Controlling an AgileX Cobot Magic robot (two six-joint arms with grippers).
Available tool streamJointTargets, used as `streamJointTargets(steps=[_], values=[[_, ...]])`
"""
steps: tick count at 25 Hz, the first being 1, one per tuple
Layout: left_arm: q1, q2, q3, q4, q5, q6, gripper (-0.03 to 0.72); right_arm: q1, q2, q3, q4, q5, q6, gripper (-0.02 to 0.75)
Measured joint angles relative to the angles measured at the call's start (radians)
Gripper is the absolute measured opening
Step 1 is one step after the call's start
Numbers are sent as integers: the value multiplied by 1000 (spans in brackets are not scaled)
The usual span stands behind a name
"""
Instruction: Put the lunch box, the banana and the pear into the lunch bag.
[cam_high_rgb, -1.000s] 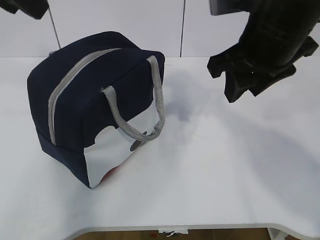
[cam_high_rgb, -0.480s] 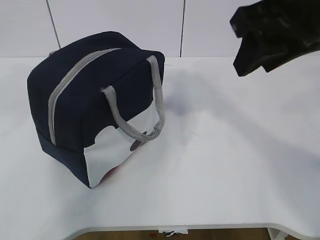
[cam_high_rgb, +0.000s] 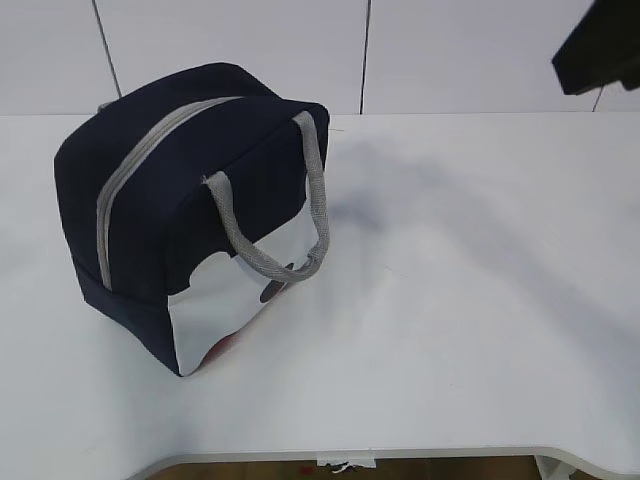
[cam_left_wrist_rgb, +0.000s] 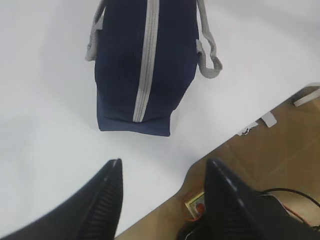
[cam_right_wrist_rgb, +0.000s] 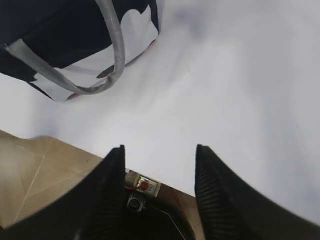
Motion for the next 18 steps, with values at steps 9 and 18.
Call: streamJointTargets(steps=[9,18], values=[[0,-215,58,-4,2,-2,400,0,-213,197,2,2,-31,362],[0,-361,203,-4,5,-2,400,0,-506,402,2,6,-72,362]])
